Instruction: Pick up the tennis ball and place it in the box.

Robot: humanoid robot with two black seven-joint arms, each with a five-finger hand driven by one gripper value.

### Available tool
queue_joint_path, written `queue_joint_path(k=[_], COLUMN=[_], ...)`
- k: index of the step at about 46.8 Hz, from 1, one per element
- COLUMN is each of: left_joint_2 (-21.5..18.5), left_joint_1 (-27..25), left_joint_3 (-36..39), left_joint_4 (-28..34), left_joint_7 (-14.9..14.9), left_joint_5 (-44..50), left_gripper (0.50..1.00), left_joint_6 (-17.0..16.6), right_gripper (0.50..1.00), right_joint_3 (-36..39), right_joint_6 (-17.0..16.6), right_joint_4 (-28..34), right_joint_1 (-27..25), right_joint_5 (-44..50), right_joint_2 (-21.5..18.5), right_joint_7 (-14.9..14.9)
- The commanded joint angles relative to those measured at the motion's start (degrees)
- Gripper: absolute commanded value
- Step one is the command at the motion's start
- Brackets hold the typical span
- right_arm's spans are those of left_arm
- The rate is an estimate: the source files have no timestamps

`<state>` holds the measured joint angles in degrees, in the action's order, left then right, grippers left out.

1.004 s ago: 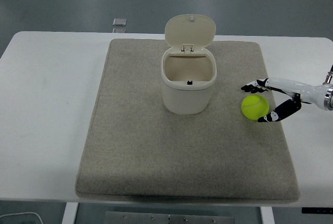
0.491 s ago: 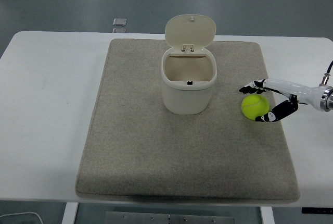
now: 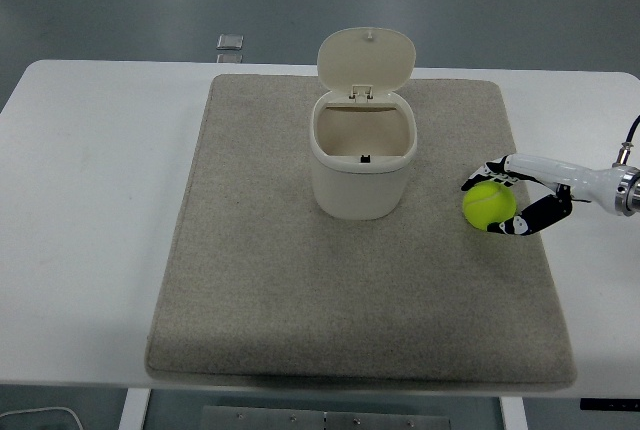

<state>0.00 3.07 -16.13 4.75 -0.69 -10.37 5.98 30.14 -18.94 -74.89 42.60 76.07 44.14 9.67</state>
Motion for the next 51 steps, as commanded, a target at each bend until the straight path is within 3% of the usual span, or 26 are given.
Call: queue_joint_path(k=[1, 4, 8, 14, 24, 30, 51], left_joint_2=[0.0, 0.0, 0.0, 0.0, 0.0, 0.0, 0.0], left_joint_1=[0.0, 0.0, 0.0, 0.0, 0.0, 0.0, 0.0], left_joint_3=[0.0, 0.0, 0.0, 0.1, 0.0, 0.1, 0.1], left_joint_4=[0.0, 0.0, 0.0, 0.0, 0.0, 0.0, 0.1], left_joint_7=[0.0, 0.0, 0.0, 0.0, 0.0, 0.0, 0.0], left_joint_5=[0.0, 0.0, 0.0, 0.0, 0.0, 0.0, 0.0], left_gripper=[0.992, 0.992, 0.992, 0.992, 0.992, 0.992, 0.992], left_joint_6=[0.0, 0.0, 0.0, 0.1, 0.0, 0.0, 0.0], right_gripper=[0.537, 0.5, 0.5, 0.5, 0.5, 0.5, 0.5], right_joint_3=[0.3, 0.4, 1.2, 2.5, 2.7, 2.7, 2.6], right_joint_6=[-0.1, -0.1, -0.3, -2.4, -5.4, -5.9, -6.9], right_joint_4=[-0.1, -0.1, -0.2, -0.5, -1.4, -2.3, -1.6], right_joint_1=[0.2, 0.5, 0.7, 2.9, 6.9, 8.6, 13.7], right_joint_5=[-0.1, -0.4, -0.9, -5.7, -11.1, -11.2, -16.6], right_joint_2=[0.2, 0.3, 0.6, 1.1, 3.1, 1.4, -5.5], right_joint_7=[0.1, 0.1, 0.4, 3.3, 4.5, 6.4, 6.4])
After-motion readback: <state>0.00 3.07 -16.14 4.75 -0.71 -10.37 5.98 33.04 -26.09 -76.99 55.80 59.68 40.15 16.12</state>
